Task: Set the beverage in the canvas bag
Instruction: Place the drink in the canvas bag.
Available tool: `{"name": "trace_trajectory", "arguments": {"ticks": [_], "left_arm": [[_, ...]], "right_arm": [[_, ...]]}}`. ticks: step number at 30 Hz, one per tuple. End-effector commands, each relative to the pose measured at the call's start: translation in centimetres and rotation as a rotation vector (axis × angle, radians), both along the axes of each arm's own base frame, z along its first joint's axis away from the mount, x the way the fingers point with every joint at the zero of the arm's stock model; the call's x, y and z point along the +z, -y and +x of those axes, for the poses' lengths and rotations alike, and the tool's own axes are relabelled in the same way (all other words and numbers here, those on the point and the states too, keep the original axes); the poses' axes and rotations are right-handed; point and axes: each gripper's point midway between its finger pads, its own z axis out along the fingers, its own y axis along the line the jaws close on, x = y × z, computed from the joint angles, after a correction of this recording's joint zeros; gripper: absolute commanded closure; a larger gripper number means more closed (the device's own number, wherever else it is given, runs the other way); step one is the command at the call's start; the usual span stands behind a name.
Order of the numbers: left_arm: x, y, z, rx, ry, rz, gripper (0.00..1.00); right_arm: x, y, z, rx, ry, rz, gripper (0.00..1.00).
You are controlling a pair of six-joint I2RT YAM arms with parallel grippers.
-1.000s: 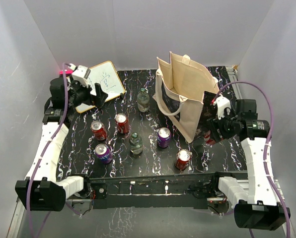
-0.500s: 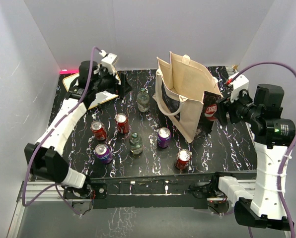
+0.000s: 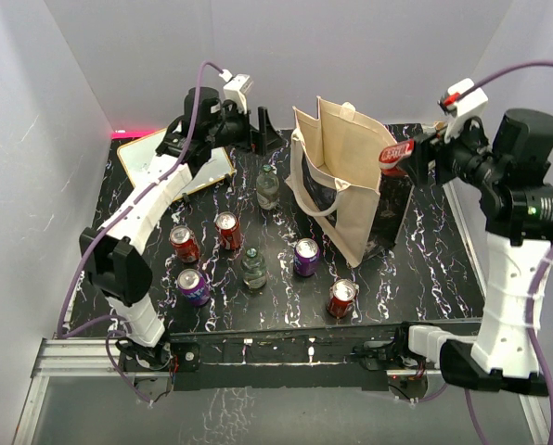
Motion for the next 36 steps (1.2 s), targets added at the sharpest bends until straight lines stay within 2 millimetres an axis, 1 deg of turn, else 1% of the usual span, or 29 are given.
{"name": "trace_trajectory", "arguments": {"ticks": [1, 5, 8, 10, 12, 14, 15, 17, 19, 20, 22, 26, 32, 34, 36], "left_arm": [[2.5, 3.0, -1.9, -0.067, -0.046, -0.085, 0.15], [1.5, 4.9, -2.5, -0.084, -0.108, -0.089, 0.24], [1.0, 5.8, -2.7, -0.083, -0.168, -0.111, 0.30], [0.7, 6.4, -2.9, -0.074, -0.202, -0.123, 0.34], [0.4, 7.0, -3.0, -0.072, -0.227, -0.135, 0.37], [0.2, 7.7, -3.1, -0.080, -0.240, -0.143, 0.43], [0.0, 8.0, -3.2, -0.087, -0.247, -0.142, 0.46], [-0.5, 8.6, -3.5, -0.104, -0.268, -0.147, 0.54], [-1.0, 8.9, -3.8, -0.123, -0.303, -0.161, 0.64], [-0.9, 9.1, -4.0, -0.138, -0.314, -0.176, 0.73], [-0.8, 9.6, -4.9, -0.178, -0.345, -0.208, 0.85], [-0.8, 10.4, -6.3, -0.250, -0.423, -0.272, 1.00], [-0.8, 10.9, -8.5, -0.318, -0.477, -0.299, 1.00], [-0.7, 11.3, -9.6, -0.347, -0.478, -0.297, 1.00], [-0.8, 11.5, -10.4, -0.366, -0.480, -0.296, 1.00]], "right_arm": [[6.9, -0.8, 3.1, 0.051, 0.241, 0.044, 0.92], [6.7, -1.4, 5.5, 0.091, 0.224, 0.076, 0.92], [5.8, -2.0, 7.0, 0.109, 0.201, 0.089, 0.92], [4.9, -2.8, 7.9, 0.118, 0.177, 0.088, 0.92], [3.9, -5.5, 8.5, 0.151, 0.161, 0.063, 0.92], [2.5, -7.4, 9.2, 0.153, 0.146, 0.016, 0.92], [1.8, -8.0, 9.6, 0.151, 0.136, -0.006, 0.92], [0.6, -8.5, 10.4, 0.141, 0.117, -0.036, 0.92], [-0.4, -8.5, 11.1, 0.129, 0.103, -0.059, 0.92], [-0.7, -8.4, 11.3, 0.120, 0.100, -0.069, 0.92], [-1.3, -8.1, 11.6, 0.103, 0.096, -0.087, 0.92], [-2.1, -7.4, 11.8, 0.074, 0.082, -0.118, 0.92], [-3.0, -6.0, 11.7, 0.008, 0.057, -0.160, 0.92], [-3.2, -5.8, 11.5, 0.003, 0.044, -0.165, 0.92], [-4.0, -6.0, 11.3, 0.018, 0.017, -0.162, 0.92]]}}
